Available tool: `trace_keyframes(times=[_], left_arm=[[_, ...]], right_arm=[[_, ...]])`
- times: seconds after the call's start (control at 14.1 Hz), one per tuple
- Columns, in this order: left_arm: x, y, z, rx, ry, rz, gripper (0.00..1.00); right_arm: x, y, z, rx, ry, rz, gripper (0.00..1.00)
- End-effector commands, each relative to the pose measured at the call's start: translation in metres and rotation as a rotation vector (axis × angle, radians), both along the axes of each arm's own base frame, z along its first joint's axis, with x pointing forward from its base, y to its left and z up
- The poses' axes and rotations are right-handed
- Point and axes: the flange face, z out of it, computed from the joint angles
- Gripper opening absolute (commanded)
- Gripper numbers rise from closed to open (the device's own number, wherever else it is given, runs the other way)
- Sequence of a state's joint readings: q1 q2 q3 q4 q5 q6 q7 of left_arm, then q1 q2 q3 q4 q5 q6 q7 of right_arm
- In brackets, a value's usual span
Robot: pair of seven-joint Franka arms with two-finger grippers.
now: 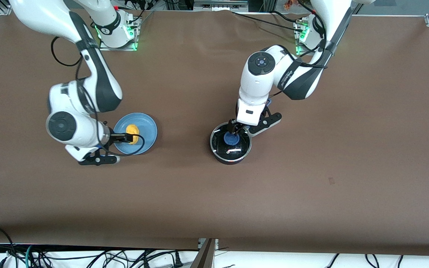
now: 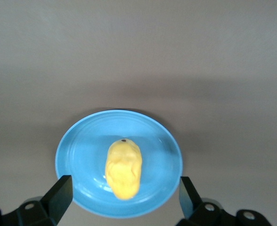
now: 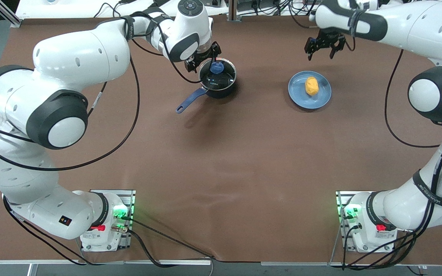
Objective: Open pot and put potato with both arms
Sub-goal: 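Reach the left gripper to the lid knob while the right gripper reaches the potato, then grasp the blue lid knob with the left gripper while the right gripper grasps the potato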
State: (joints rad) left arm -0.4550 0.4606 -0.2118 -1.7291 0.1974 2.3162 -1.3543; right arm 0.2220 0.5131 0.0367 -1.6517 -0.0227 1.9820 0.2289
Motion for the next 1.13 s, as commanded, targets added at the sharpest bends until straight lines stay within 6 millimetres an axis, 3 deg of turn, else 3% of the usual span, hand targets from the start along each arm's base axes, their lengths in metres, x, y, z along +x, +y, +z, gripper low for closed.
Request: trace_keyframes(times=[0.0, 0.21, 0.71, 1.06], left_arm=[[0.018, -0.018, -0.01, -0.008, -0.023, 0.039, 1.0], [0.022, -0.028, -0.02, -0.008, -0.026, 0.053, 1.0], [0.041, -0.034, -0.034, -0.006, -0.049, 0.087, 1.0], [0.044, -0.038, -0.044, 0.005, -0.055, 0.1, 1.0]], right_arm=[[-0.022, 0.01, -0.014, -0.016, -0.003, -0.053, 1.0], [-0.037, 0.006, -0.041, -0.012, -0.002, -0.073, 1.0], [-0.057, 0.002, -0.08, -0.002, -0.056, -0.132, 1.0], [-0.063, 0.0, -0.088, -0.003, -0.063, -0.116, 1.0]])
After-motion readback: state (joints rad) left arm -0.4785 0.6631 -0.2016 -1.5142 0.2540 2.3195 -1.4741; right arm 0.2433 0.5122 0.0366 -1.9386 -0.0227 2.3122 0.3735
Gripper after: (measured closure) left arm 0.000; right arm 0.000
